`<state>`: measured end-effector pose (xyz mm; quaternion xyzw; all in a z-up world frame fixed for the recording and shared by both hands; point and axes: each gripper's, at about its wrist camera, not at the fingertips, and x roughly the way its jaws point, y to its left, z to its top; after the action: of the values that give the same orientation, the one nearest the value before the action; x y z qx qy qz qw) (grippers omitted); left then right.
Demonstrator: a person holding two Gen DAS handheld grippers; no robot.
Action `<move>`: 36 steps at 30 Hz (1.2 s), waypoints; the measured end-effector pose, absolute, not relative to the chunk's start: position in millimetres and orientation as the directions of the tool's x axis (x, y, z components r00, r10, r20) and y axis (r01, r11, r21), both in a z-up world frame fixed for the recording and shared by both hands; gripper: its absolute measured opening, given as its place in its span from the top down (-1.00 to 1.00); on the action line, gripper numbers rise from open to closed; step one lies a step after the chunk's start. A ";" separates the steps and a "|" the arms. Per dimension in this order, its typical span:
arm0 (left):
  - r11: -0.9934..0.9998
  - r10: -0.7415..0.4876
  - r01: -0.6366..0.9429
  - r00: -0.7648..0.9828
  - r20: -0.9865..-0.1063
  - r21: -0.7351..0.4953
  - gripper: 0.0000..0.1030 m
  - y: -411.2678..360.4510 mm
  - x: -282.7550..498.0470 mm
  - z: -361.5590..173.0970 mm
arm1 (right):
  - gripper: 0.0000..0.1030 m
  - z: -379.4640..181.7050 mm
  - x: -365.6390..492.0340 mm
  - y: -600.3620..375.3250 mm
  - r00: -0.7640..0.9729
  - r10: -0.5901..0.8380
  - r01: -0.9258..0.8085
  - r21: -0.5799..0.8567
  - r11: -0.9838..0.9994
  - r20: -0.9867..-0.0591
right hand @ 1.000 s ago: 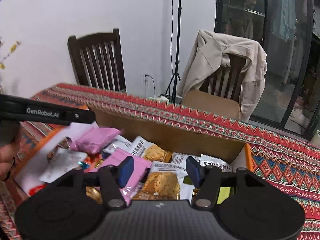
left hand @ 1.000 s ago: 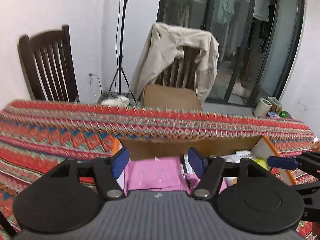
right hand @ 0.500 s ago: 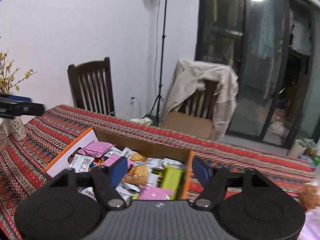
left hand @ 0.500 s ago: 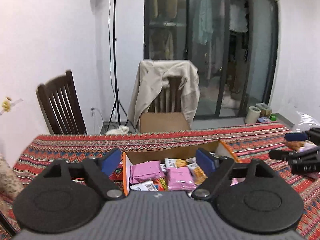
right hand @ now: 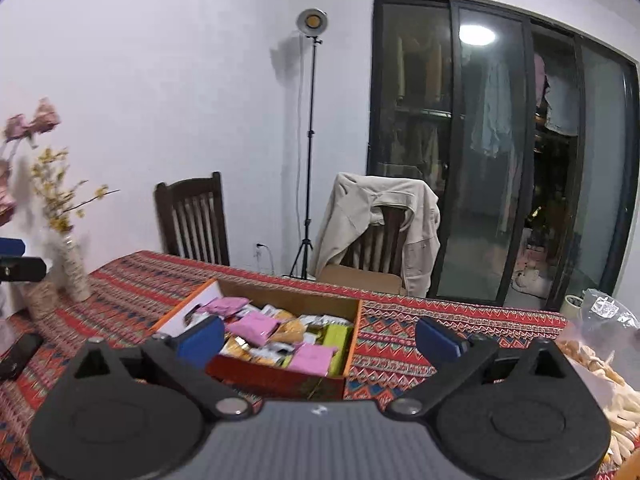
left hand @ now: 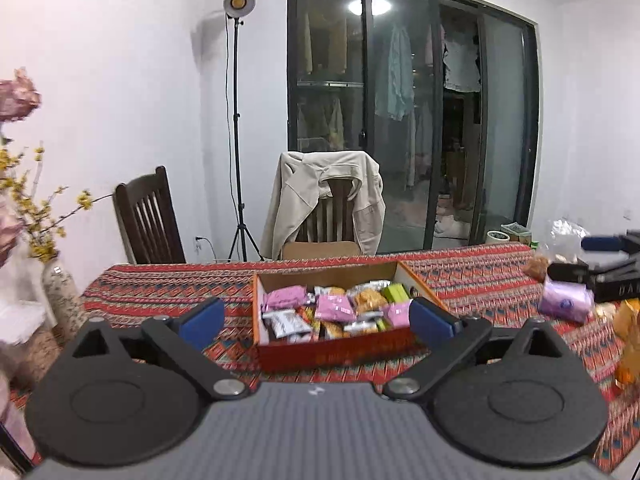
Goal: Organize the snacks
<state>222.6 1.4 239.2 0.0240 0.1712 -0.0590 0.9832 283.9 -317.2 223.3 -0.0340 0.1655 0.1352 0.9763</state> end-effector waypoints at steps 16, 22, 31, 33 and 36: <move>0.998 -0.035 0.026 0.983 -0.178 -0.057 -1.00 21.0 24.7 113.5 | -1.00 126.7 83.2 -313.4 0.951 0.246 -0.265 -0.084 0.961 -0.187; 0.999 -0.031 0.024 0.975 -0.219 -0.035 -1.00 1.0 -7.4 53.1 | -1.00 65.5 22.2 -294.3 0.954 0.250 -0.261 -0.046 0.964 -0.166; 1.000 -0.024 0.029 0.959 -0.284 0.013 -1.00 -17.1 2.5 14.5 | -1.00 1.2 18.5 -265.4 0.928 0.255 -0.255 0.036 0.966 -0.272; 1.000 -0.019 0.019 0.958 -0.286 -0.002 -1.00 -14.8 3.8 14.5 | -1.00 0.2 21.9 -261.5 0.920 0.276 -0.272 0.053 0.961 -0.279; 1.000 -0.011 0.012 0.956 -0.294 0.002 -1.00 -13.9 4.6 13.9 | -1.00 0.5 23.6 -255.4 0.918 0.286 -0.278 0.068 0.958 -0.274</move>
<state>4.6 -13.9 13.9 0.0019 0.1486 -0.0056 0.9889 23.6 -255.4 0.5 0.0137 0.1419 0.1441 0.9792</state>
